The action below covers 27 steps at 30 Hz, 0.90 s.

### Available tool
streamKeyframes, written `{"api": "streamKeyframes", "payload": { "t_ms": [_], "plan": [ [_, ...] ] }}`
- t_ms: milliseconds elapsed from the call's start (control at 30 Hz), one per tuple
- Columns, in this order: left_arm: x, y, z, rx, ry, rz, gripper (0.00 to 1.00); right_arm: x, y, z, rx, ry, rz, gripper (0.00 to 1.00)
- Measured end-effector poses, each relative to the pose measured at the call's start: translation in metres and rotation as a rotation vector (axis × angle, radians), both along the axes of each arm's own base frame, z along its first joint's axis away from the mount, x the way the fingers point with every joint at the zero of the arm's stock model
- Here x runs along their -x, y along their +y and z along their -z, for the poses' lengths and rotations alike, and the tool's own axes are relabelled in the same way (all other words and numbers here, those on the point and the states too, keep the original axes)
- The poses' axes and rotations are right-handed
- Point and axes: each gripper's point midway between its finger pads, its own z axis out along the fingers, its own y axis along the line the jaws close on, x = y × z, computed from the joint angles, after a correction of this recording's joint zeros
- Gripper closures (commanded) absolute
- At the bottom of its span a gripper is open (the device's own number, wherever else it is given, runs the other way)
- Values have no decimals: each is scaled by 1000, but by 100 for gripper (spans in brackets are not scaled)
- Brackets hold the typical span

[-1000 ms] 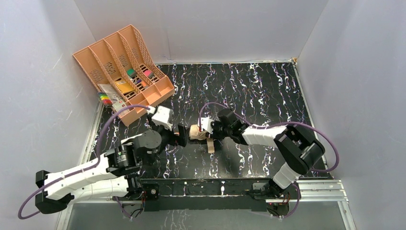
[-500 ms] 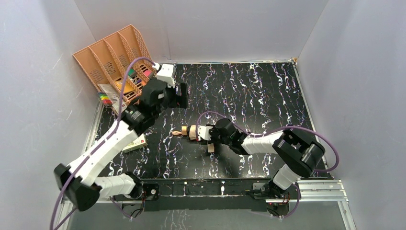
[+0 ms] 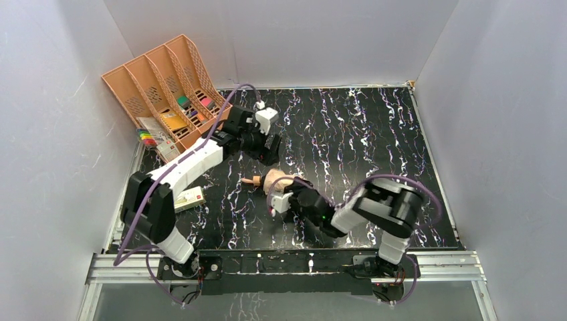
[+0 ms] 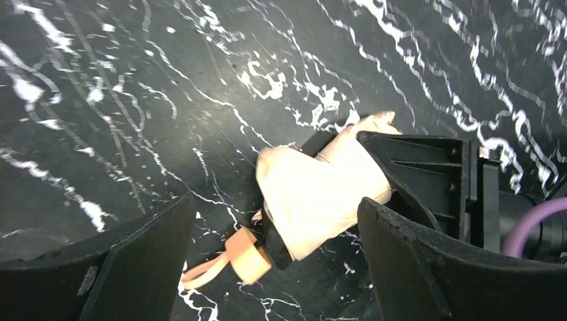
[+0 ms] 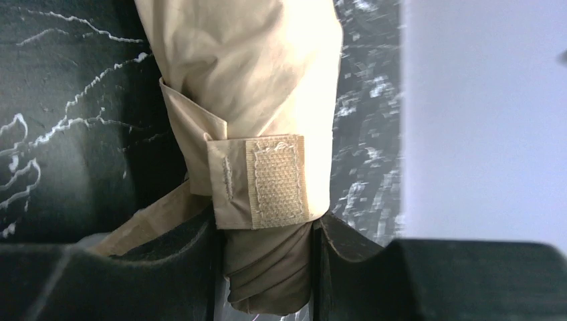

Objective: Put away the umbrella

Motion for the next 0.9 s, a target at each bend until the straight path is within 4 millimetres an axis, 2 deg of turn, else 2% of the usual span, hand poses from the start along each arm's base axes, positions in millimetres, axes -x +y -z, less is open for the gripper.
{"api": "streamKeyframes", "payload": {
  "t_ms": [167, 467, 633, 900],
  "plan": [
    [18, -4, 36, -60, 112, 145, 11, 9, 7, 2, 56, -199, -7, 82],
    [46, 7, 65, -117, 162, 270, 11, 26, 21, 0, 55, -215, -72, 84],
    [56, 8, 72, -120, 181, 326, 11, 35, 24, 0, 51, -176, -124, 85],
    [74, -3, 79, -71, 233, 410, 12, 44, 26, 3, 57, -142, -180, 85]
  ]
}}
